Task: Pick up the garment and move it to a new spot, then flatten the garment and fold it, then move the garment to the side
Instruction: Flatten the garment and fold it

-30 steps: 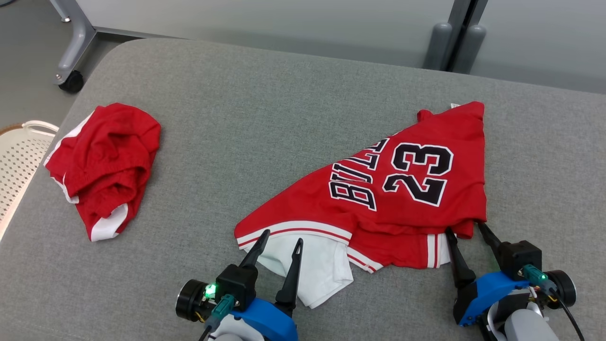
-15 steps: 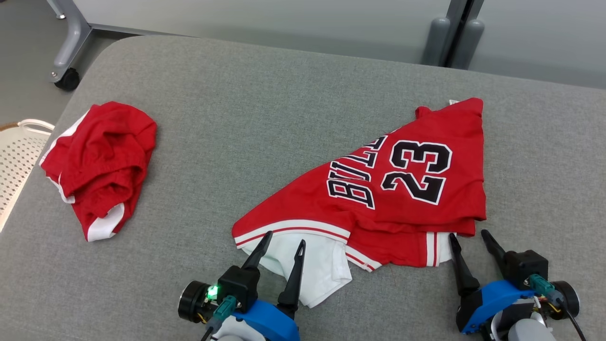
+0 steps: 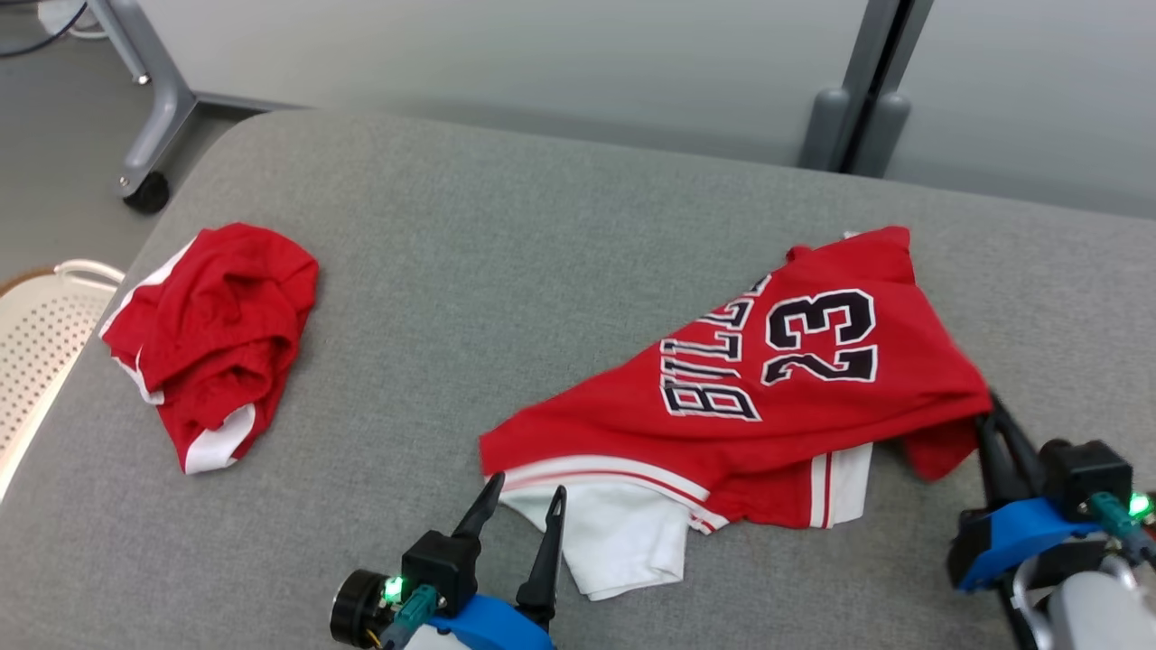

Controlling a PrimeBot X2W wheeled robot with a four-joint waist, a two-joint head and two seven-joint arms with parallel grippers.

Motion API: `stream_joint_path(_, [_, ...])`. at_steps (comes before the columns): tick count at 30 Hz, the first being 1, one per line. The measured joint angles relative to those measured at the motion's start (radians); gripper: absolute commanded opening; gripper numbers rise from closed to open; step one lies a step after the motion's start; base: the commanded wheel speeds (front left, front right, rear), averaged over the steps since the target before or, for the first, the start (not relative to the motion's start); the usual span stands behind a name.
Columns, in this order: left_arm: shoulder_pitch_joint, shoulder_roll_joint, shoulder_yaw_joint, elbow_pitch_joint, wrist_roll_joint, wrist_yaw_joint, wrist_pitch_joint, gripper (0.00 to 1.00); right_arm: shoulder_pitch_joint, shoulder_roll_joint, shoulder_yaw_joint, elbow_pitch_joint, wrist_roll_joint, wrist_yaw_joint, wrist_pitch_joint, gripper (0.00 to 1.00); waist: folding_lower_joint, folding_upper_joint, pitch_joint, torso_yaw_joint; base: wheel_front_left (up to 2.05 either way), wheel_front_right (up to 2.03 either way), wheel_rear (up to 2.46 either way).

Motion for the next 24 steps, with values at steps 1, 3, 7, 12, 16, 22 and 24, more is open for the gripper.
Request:
stream_joint_path(1, [0.004,0.0,-0.001,0.002,-0.005,-0.001,0.0,1.0,0.001,-0.02,0.003,-0.027,-0.024,0.0,-0.001,0.0,0.0,0.0,-0.01,-0.005,0.0,0.0,0.0])
stream_joint_path(3, [0.017,-0.001,-0.004,0.013,-0.019,-0.006,0.0,1.0,0.0,-0.063,0.017,-0.079,-0.063,0.0,0.0,0.0,0.0,-0.0001,-0.028,-0.017,0.0,0.0,0.0])
stream_joint_path(7, [0.042,-0.001,-0.004,0.041,-0.035,-0.005,0.0,1.0,0.005,-0.119,0.055,-0.147,-0.12,0.0,-0.001,0.0,0.0,0.0,-0.062,-0.049,0.0,0.0,0.0])
stream_joint_path(12, [0.068,-0.001,0.02,0.064,-0.047,0.001,0.0,1.0,0.074,-0.119,0.114,-0.156,-0.131,0.0,0.0,1.0,-0.0001,-0.0001,-0.091,-0.099,0.0,0.0,0.0])
stream_joint_path(16, [0.089,-0.001,0.042,0.081,-0.049,0.0,0.0,1.0,0.172,-0.067,0.109,-0.042,-0.08,0.0,0.0,1.0,-0.0001,-0.0001,-0.118,-0.131,0.0,0.0,0.0])
stream_joint_path(22, [0.106,0.0,0.095,0.092,-0.034,0.005,0.0,1.0,0.222,0.009,0.08,-0.01,-0.008,0.0,-0.001,1.0,-0.0001,-0.0001,-0.149,-0.189,0.0,0.0,0.0])
stream_joint_path(24, [0.116,-0.001,0.118,0.092,-0.03,0.01,0.0,1.0,0.223,0.024,0.07,-0.026,0.013,0.0,0.0,1.0,-0.0001,-0.0001,-0.156,-0.208,0.0,0.0,0.0])
